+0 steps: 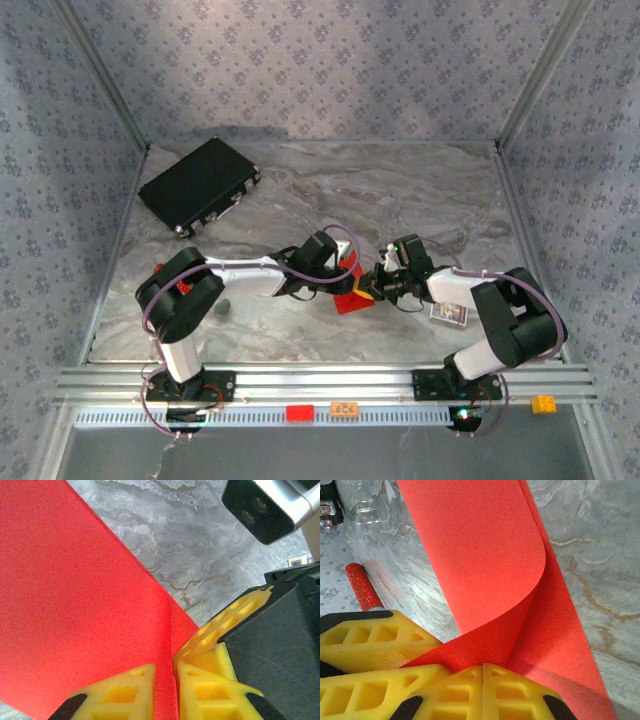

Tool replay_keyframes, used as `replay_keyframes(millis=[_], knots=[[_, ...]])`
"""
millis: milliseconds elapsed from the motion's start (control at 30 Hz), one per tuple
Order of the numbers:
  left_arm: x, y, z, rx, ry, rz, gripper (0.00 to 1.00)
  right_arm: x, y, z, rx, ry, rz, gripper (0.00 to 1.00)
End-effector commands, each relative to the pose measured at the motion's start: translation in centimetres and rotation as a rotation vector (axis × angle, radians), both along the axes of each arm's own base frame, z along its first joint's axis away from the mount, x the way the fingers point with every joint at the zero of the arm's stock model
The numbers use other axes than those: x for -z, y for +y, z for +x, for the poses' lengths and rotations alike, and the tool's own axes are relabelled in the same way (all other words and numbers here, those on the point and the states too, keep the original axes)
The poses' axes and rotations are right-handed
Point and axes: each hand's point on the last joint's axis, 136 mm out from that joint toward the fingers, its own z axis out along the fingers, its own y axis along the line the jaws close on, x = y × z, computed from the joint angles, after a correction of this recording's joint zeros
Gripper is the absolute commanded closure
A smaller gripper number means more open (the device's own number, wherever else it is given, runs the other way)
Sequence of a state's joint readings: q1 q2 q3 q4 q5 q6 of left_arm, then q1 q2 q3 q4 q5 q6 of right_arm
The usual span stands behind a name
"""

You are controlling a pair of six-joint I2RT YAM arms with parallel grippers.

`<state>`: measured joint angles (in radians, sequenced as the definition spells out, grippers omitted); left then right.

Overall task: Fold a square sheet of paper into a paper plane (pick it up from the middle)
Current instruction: Fold the triangle a second time at the center of the table.

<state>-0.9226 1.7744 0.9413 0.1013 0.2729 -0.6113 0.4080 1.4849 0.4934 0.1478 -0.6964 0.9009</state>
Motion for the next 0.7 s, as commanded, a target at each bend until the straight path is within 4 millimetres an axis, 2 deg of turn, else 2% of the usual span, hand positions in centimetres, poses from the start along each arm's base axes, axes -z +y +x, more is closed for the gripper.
replay_keyframes(millis=[0,233,500,667], knots=[[-0.4,-0.5,0.2,0.021,-0.002,-0.007,0.83,-0.2,0.1,0.3,-0.001,0.004,0.011,0.94],[-0.5,-0.7,0.3,0.025,-0.002,-0.015,0.84,-0.2,0.1,0.2,0.000,0.005,0.010,0.94],[-0.4,-0.6,0.4,0.024,-0.004,-0.008,0.94,-0.2,0.1,0.2,-0.004,0.007,0.012,0.94],[-0.2,0.1,0.5,0.013,-0.007,0.016,0.99,0.1,-1.3,0.2,0.012,0.008,-0.053,0.92]])
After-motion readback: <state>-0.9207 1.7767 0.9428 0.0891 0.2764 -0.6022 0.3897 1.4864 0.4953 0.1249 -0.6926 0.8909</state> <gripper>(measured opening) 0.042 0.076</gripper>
